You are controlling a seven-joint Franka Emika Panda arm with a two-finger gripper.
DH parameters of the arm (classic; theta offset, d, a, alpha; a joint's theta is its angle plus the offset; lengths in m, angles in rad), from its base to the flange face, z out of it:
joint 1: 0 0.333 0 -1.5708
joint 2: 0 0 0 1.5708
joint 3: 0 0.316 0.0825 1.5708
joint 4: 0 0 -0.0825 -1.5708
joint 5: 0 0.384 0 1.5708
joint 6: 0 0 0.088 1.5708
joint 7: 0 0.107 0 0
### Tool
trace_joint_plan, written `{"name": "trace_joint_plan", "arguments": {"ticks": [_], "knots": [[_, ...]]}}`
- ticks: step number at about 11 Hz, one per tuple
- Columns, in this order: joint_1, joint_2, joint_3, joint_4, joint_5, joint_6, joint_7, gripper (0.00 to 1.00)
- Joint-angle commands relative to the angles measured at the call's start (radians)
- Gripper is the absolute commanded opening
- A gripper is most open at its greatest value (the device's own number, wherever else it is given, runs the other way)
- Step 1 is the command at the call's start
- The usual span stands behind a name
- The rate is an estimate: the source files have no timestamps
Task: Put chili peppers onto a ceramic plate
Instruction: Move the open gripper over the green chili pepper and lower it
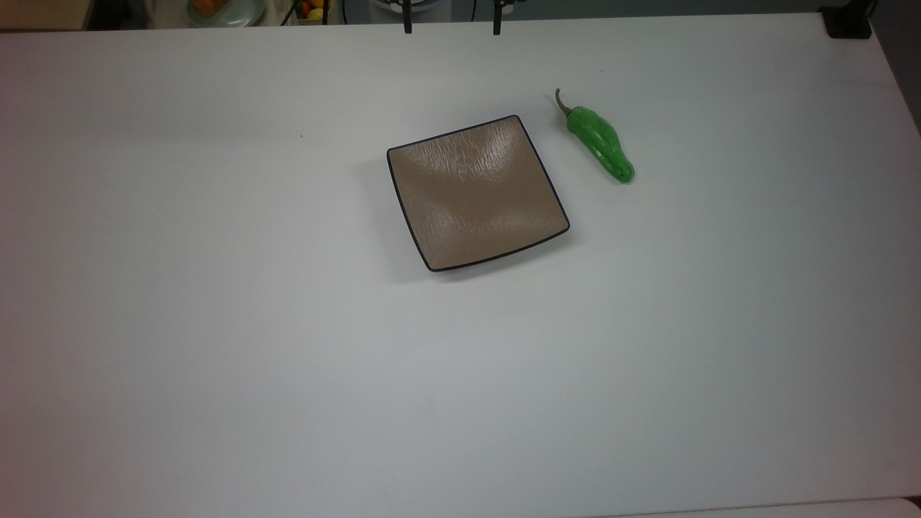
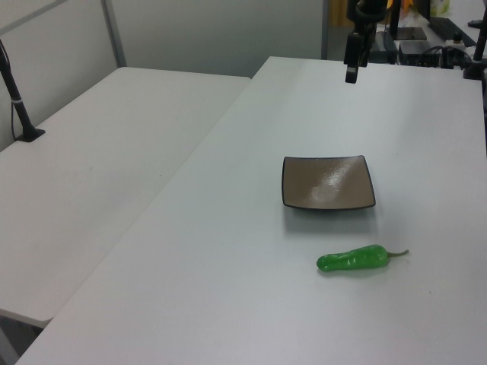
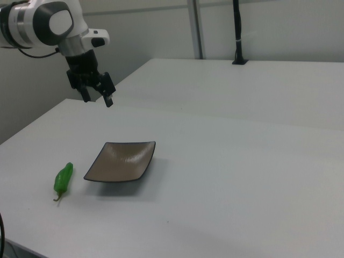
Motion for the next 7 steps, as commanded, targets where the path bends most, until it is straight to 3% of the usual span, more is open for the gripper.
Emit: {"name": "trace_joint_plan", "arguments": {"ticks": [1,5,7], "knots": [[0.018,0.015,-0.022,0.003,0.054,0.019,0.015,1.0],[0.02,0.017,-0.019,0.003,0.057,0.019,0.015,1.0],[0.034,0.031,0.01,0.005,0.076,0.017,0.015,1.0]]}}
